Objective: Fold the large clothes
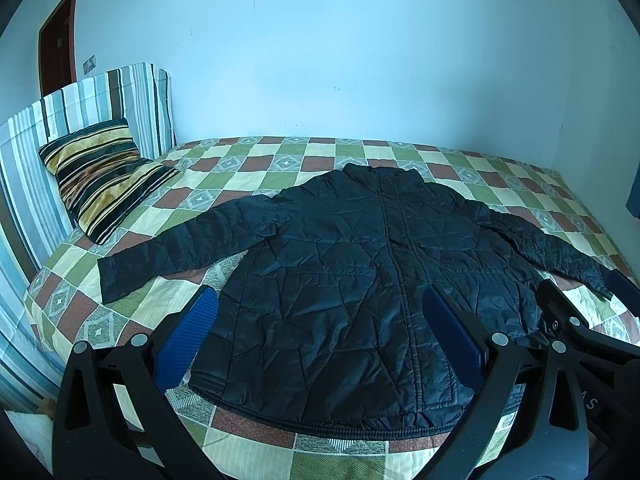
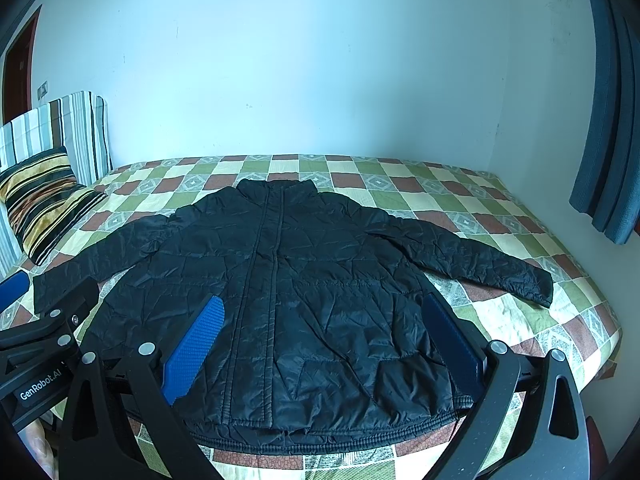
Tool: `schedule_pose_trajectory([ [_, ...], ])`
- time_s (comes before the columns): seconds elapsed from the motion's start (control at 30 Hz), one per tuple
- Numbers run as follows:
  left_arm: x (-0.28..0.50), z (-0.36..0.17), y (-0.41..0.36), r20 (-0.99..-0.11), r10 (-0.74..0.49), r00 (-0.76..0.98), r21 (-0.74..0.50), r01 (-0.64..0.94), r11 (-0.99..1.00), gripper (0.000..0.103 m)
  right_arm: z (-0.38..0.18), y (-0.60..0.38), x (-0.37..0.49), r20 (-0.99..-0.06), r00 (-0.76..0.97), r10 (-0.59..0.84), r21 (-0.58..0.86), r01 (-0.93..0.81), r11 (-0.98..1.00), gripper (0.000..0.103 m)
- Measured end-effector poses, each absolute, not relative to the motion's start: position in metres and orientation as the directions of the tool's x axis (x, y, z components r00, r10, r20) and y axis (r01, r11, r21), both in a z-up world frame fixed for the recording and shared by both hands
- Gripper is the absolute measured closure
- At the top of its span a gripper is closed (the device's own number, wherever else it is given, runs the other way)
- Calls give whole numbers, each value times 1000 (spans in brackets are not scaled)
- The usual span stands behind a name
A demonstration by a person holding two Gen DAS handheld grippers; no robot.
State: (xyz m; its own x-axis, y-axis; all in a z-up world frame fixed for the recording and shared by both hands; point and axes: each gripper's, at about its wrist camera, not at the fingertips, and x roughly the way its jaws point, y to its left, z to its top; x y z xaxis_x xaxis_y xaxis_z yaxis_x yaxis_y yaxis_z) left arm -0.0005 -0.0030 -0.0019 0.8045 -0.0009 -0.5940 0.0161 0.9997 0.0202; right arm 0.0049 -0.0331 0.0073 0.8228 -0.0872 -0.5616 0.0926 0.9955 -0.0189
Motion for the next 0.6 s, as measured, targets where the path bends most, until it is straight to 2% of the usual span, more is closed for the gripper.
schedule_pose_trajectory([
  [0.6,-2,-2,-2,-593,-1,805,21,17,1000,2,7,-31,5,-563,822,-83,-18,89,996,5],
])
